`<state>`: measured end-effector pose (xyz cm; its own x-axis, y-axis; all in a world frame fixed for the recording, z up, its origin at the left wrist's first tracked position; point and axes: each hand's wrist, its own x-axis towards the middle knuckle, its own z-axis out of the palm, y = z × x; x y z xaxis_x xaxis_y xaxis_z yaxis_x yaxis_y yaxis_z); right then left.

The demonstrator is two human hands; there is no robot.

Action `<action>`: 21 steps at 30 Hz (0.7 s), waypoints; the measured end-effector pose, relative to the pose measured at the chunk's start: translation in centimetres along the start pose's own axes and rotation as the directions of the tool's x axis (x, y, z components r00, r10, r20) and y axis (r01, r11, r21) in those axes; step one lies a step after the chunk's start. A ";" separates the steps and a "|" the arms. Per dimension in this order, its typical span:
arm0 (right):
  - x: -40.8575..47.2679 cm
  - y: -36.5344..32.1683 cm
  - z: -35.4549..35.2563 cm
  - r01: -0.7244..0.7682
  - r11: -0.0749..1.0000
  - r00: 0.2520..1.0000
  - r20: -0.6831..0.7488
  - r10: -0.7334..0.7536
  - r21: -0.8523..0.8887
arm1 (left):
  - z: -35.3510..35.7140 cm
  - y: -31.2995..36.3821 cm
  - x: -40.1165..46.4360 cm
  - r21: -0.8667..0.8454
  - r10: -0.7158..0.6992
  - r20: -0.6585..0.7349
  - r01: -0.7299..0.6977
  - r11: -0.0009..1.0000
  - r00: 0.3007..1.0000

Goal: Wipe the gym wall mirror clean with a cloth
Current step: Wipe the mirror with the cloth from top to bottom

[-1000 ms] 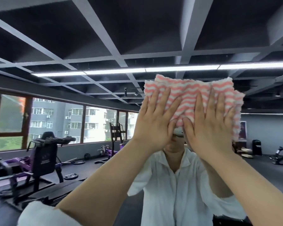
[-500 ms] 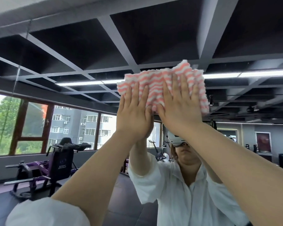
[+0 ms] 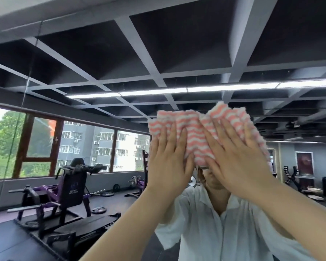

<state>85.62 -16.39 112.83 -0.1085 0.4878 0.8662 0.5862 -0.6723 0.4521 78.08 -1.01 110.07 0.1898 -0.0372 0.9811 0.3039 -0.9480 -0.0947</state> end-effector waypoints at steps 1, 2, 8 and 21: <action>0.8 0.3 0.1 -0.026 1.000 1.000 0.003 0.026 -0.001 | 0.0 -0.3 1.1 0.018 0.028 -0.014 -0.028 0.999 0.999; 1.9 0.4 0.2 -0.047 0.999 0.999 0.002 0.047 0.001 | -0.2 -0.7 2.1 0.031 0.045 -0.021 -0.045 0.999 0.999; 7.0 -0.8 0.4 -0.149 0.986 0.989 -0.025 0.148 -0.072 | -1.2 -2.5 6.2 0.051 -0.128 0.079 0.125 0.991 0.989; -3.3 6.6 1.0 -0.164 0.982 0.980 -0.125 0.152 -0.091 | 2.5 7.6 2.0 -0.021 0.018 -0.086 -0.020 1.000 0.996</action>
<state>90.61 -21.89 112.76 -0.1180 0.3064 0.9446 0.5202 -0.7912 0.3216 83.08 -7.55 110.93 0.1143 -0.0814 0.9901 0.2802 -0.9535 -0.1107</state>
